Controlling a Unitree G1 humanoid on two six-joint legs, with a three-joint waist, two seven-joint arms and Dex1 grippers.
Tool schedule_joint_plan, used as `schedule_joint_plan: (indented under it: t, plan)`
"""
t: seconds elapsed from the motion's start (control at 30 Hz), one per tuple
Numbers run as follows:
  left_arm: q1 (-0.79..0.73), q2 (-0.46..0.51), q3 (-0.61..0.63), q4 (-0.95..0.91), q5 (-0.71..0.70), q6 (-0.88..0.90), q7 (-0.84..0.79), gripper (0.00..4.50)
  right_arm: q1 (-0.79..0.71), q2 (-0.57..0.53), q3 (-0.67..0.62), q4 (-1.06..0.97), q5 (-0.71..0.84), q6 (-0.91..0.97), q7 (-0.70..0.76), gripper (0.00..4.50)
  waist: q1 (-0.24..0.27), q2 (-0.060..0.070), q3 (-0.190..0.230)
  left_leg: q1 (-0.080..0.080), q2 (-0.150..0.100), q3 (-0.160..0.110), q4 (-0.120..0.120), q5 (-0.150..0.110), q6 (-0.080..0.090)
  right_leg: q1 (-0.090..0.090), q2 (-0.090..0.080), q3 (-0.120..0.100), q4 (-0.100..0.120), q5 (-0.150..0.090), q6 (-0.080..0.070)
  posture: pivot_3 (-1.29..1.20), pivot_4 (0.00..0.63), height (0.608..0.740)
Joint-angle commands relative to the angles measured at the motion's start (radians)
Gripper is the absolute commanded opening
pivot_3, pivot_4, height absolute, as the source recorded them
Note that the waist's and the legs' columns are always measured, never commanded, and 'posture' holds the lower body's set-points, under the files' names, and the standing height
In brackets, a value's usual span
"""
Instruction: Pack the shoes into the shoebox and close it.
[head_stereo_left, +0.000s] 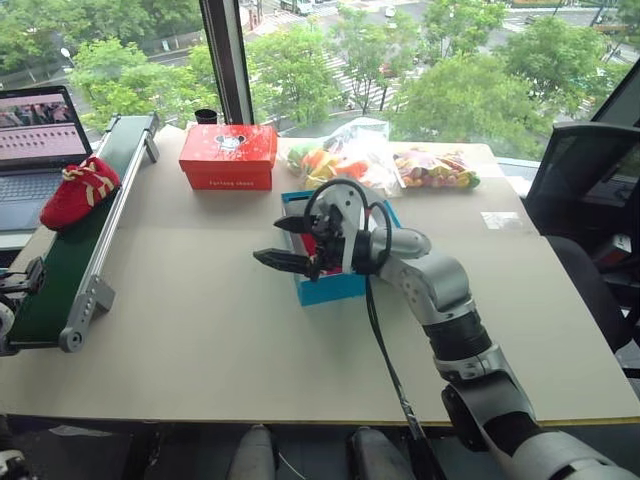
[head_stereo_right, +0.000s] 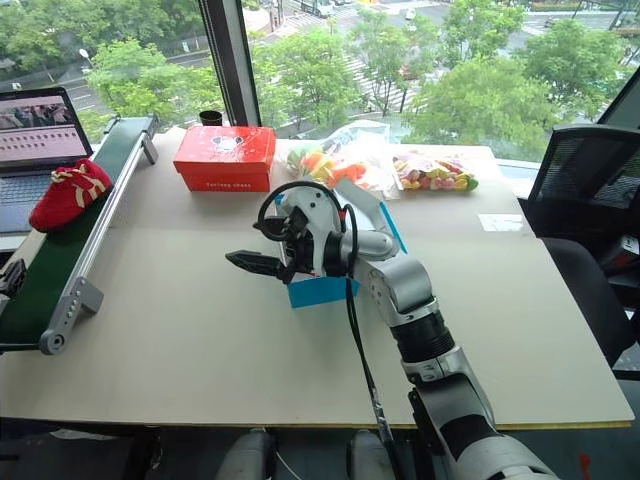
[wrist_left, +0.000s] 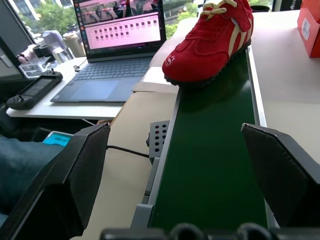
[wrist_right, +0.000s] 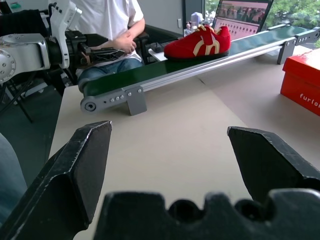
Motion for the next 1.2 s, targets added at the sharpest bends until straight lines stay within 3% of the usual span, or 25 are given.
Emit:
schedule_joint_plan:
  t: [0.03,0.17,0.47,0.83,1.2]
  plan:
    - [-0.061,0.073,-0.042,0.105,-0.003,-0.063,-0.143,4.50,-0.018,-0.004,-0.008,-0.035,0.007,-0.012,0.005,4.44,-0.002,0.000,0.000,0.000,0.000,0.000,0.000,0.000,0.000,0.000,0.000,0.000,0.000,0.000,0.000,0.00,0.150,0.739]
    - [-0.179,0.153,-0.088,0.302,0.011,-0.114,-0.259,4.50,-0.012,-0.009,-0.008,-0.043,0.006,-0.009,-0.003,4.44,-0.005,-0.001,0.000,0.000,0.000,0.000,-0.001,0.000,0.000,-0.001,0.000,0.000,0.001,-0.001,-0.001,0.00,0.150,0.739]
    - [-0.389,0.239,-0.181,0.637,0.095,-0.218,-0.246,4.50,0.002,-0.035,-0.016,-0.061,0.005,-0.001,-0.023,4.44,-0.006,-0.001,0.000,-0.001,0.001,0.000,-0.001,0.000,0.000,-0.002,0.000,-0.001,0.001,-0.001,-0.001,0.00,0.150,0.739]
    - [-0.334,0.207,-0.228,0.754,0.119,-0.171,-0.316,4.50,0.008,-0.061,-0.008,-0.080,0.004,0.023,-0.043,4.44,-0.006,-0.001,0.000,-0.003,0.001,0.000,0.000,0.000,0.000,-0.004,0.000,-0.001,0.003,-0.001,-0.001,0.00,0.150,0.739]
    - [-0.363,0.166,-0.214,0.640,0.060,-0.097,-0.390,1.16,0.003,-0.071,-0.008,-0.084,-0.004,0.026,-0.066,4.50,0.004,-0.001,0.000,0.000,0.001,0.001,0.000,0.000,0.000,-0.005,0.000,-0.001,0.011,-0.003,-0.003,0.00,0.150,0.739]
